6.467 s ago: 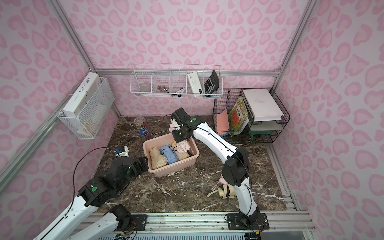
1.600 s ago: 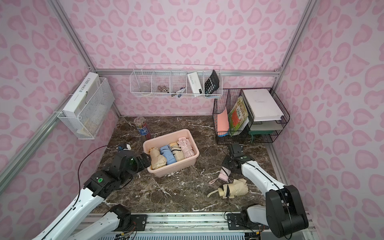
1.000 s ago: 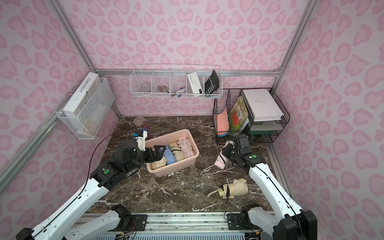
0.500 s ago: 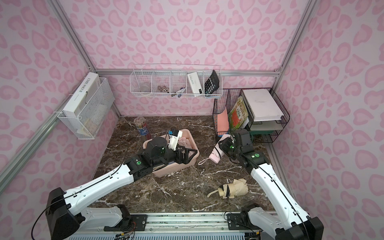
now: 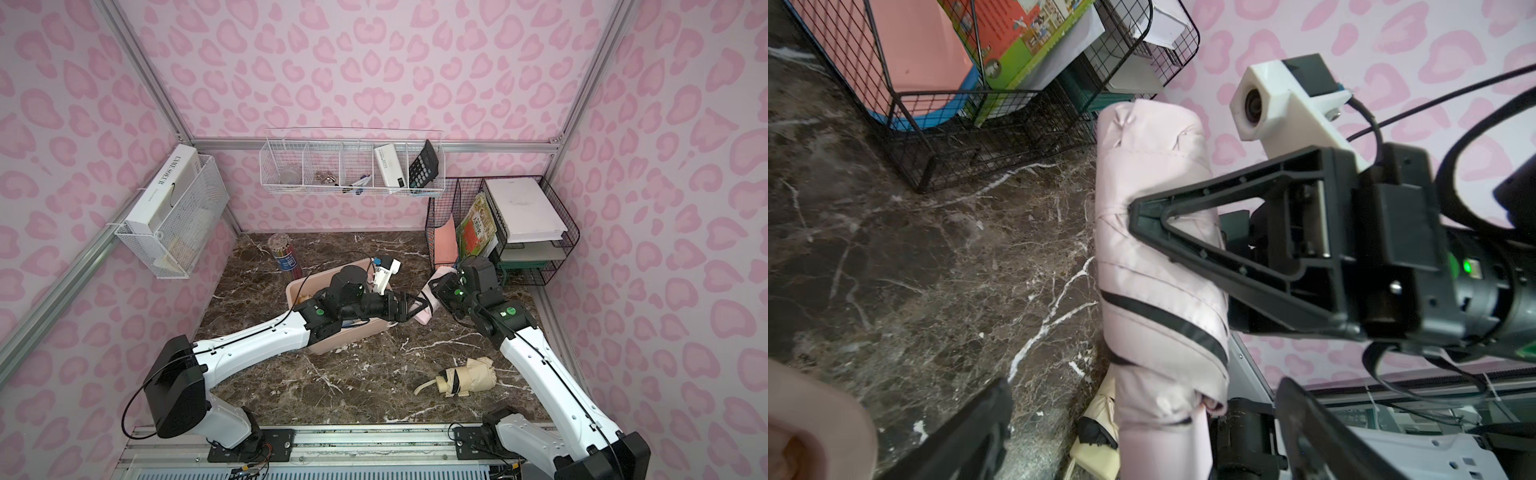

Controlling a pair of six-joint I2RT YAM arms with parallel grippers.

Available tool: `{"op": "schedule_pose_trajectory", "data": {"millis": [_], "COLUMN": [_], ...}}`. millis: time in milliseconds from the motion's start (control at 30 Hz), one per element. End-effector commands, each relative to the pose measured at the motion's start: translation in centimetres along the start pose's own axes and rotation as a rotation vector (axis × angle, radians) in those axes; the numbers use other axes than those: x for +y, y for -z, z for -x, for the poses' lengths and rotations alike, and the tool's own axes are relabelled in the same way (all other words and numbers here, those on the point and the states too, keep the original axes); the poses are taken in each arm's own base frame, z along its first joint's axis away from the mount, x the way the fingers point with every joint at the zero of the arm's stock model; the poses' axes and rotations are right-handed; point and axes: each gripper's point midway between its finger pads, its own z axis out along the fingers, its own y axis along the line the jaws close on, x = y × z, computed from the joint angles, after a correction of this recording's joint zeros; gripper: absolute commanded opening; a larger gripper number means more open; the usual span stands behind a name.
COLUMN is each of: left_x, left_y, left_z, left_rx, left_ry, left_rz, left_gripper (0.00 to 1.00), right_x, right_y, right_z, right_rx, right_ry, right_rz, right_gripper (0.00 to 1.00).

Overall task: Put the umbrella into the storage box
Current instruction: Pick up the umbrella from the center of the board.

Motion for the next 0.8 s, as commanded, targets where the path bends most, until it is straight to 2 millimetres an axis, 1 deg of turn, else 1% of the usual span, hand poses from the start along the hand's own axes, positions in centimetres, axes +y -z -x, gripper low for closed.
{"op": "schedule_pose_trajectory", "data": {"millis": [0,267,400,567,667,767], "left_x": [-1.84,-1.81,-1.86,-1.98,-2.12,-2.2], "left_y": [-0.43,-0.82,-0.82,-0.88,-0.92,-1.06], "left_z": [0.17,0.18,0.33,0.42,0.52,0.47], "left_rx": [0.023,0.027,0.022,0.021,0.023,0.03], "left_ry": [0.013,0.02,0.024,0.019,0.018,0.021], "left_rz": [-0.091,-0.1,-0.101,-0.105,-0.111,-0.115], "left_gripper": [0.95,0.7,0.55,0.39,0.31,0.26], "right_x": [2.22,2.63,2.68,2.65,2.59,2.76], "right_y": [0.41,0.26,0.21,0.14,0.07,0.06], "right_z": [0.84,0.71,0.66,0.57,0.45,0.43], "right_rx": [-0.033,-0.029,-0.026,-0.025,-0.023,-0.024], "right_ry": [-0.008,-0.01,-0.009,-0.008,-0.008,-0.006], "right_rz": [0.08,0.092,0.094,0.093,0.091,0.097], "right_gripper": [0.32,0.32,0.33,0.33,0.35,0.36]}}
